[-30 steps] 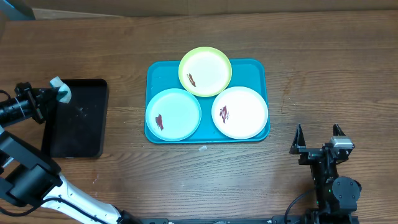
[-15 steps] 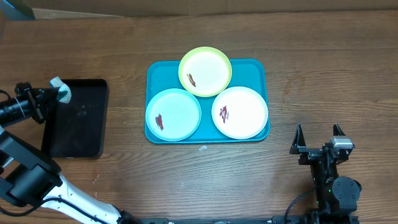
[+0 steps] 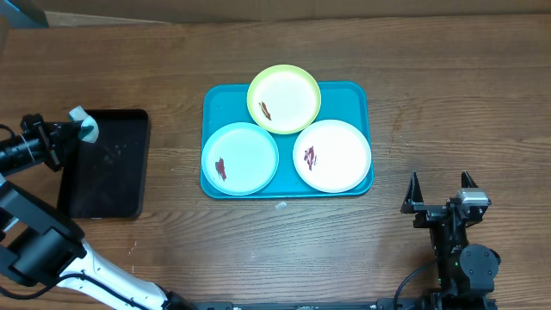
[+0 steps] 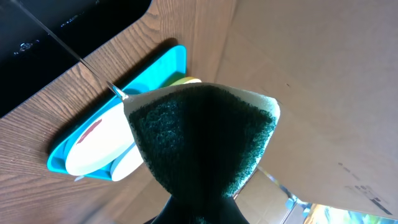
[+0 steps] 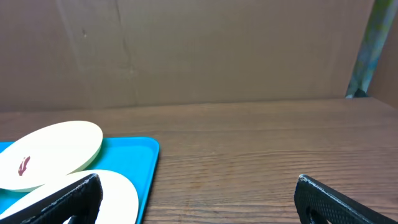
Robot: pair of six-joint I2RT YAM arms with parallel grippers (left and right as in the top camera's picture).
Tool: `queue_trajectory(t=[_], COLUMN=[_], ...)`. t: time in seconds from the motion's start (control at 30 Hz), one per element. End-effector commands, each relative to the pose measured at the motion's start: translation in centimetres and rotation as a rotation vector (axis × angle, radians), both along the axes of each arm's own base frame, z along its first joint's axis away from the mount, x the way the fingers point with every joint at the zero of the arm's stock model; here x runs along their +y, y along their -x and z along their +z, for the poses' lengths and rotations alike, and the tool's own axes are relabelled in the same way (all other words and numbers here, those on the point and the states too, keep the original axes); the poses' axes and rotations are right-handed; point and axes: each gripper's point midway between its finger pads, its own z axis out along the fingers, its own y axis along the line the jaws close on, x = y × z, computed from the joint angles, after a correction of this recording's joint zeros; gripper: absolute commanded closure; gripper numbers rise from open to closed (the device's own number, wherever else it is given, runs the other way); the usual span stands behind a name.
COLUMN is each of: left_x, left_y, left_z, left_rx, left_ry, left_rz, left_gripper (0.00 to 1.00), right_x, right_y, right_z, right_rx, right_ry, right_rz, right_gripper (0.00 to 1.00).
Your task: Clean dirty plates on tray and stack at the side
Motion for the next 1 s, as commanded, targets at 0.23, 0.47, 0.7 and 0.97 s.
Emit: queue_trajectory(t=[0.23,0.47,0.7,0.97], left_x=[-0.8,2.1,3.1,-0.6], left_y=[-1.2,0.7,1.0,-1.2], left_z=[5.6,-1.6,-5.0,2.5], left_rx=[-0.226,0.072,0.170,-0.160], left_ry=[0.111,-0.231,-0.255,0.158], left_rz=[0.031,-0.024,-0.013,0.032], left_gripper=[0.96,0.96,0.96,0.96], right_x=[0.1,0.1,0.1,0.1], right_y=[0.0,0.0,0.0,0.0], right_z=[-0.1,-0.1,-0.1,-0.1], right_rx=[-0.005,-0.005,-0.005,-0.005], right_ry=[0.004,0.004,0.004,0.004], right_rz=[0.006,0.006,0.006,0.006], right_gripper=[0.00,0.00,0.00,0.00])
